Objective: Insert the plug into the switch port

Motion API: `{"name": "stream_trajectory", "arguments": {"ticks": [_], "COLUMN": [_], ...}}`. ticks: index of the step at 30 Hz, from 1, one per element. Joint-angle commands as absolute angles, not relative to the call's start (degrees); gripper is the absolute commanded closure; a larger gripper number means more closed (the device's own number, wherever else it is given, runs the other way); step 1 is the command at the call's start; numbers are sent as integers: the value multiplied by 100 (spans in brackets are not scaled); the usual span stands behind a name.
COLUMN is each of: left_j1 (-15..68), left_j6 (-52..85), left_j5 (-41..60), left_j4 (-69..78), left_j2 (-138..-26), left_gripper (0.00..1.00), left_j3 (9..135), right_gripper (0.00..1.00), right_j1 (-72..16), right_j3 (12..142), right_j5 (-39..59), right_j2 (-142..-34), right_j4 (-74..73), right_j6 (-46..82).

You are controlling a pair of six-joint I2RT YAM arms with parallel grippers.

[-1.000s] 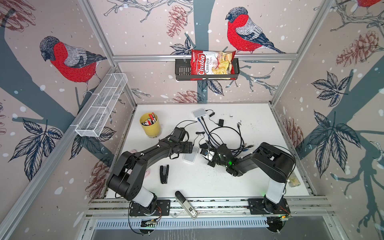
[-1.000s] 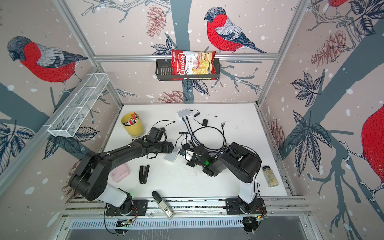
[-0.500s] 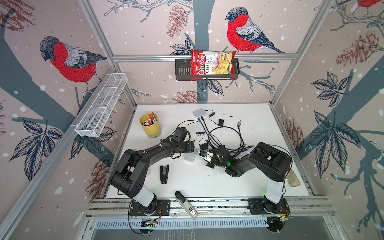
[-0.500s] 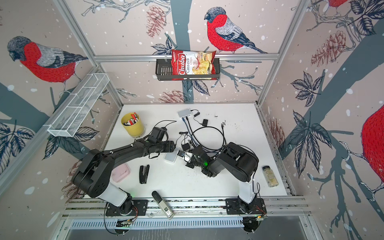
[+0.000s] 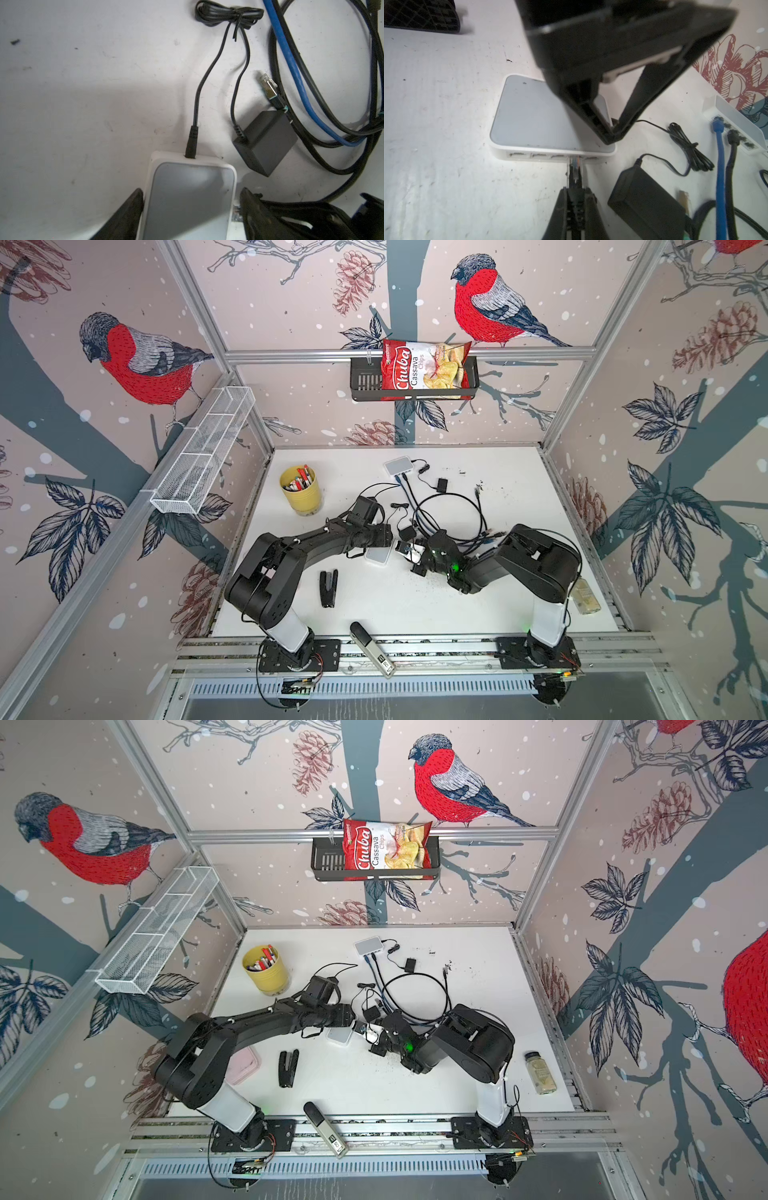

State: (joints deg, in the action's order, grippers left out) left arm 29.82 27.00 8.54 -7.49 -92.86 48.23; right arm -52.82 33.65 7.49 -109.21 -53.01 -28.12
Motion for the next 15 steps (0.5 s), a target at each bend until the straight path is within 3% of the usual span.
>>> {"name": "stream_trajectory", "arguments": {"ticks": [1,15], "left_j1": [3008,3135], "left_j6": [2729,2834], "left_j5": [976,1066], "left_j4": [-460,-319], "left_j2": [-9295,-9389], "left_gripper": [28,30], "left_j3": [4792,4701], "right_gripper": [95,95], "right_j1": [-5309,-5361], "right_j3": [3423,3544], "right_j5": [790,470], "right_j2": [-10976,-11007], "right_j4": [-5553,-5760], "right_j6": [-2766,-2542]}}
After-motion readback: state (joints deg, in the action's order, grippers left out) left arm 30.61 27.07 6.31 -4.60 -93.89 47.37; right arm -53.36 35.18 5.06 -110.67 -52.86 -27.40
